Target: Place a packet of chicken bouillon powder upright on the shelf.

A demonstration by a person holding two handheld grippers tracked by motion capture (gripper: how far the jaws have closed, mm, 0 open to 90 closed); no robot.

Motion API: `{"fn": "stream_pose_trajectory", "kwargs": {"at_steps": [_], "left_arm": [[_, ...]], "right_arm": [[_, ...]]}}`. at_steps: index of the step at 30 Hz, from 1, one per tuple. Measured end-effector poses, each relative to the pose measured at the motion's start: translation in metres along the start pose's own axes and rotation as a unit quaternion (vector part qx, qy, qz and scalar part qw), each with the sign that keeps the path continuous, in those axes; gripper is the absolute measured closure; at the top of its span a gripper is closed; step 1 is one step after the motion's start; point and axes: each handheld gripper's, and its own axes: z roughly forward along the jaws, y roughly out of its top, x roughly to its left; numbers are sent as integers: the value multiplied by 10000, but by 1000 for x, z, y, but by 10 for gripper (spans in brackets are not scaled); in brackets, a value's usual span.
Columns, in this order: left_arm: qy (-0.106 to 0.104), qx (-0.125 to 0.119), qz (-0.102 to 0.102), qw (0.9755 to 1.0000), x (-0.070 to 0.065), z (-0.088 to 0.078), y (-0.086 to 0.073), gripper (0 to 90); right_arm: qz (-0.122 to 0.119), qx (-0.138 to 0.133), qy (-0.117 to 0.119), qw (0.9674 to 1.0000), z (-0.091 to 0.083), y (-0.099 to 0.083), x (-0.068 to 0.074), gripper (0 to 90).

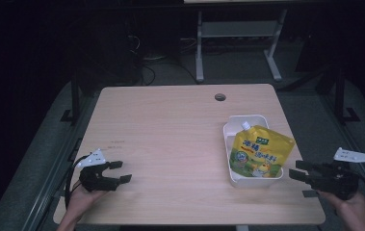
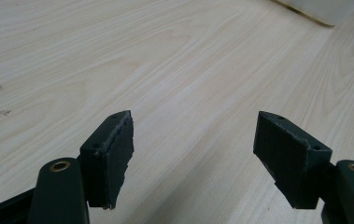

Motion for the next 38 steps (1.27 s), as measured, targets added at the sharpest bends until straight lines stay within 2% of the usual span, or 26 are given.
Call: {"fn": "stream_pose_trajectory", "kwargs": {"at_steps": [10, 21, 38], "left_arm": [[19, -17, 3, 10000, 0, 0, 0, 280], [18, -23, 1, 10000, 0, -1, -1, 279], [11, 21, 42, 10000, -1, -1, -1, 275]], "right_arm": [[80, 124, -42, 9999, 9, -16, -3, 317], [156, 279, -51, 9995, 16, -31, -4, 315], [-57, 432, -160, 9989, 25, -45, 7, 291]]}}
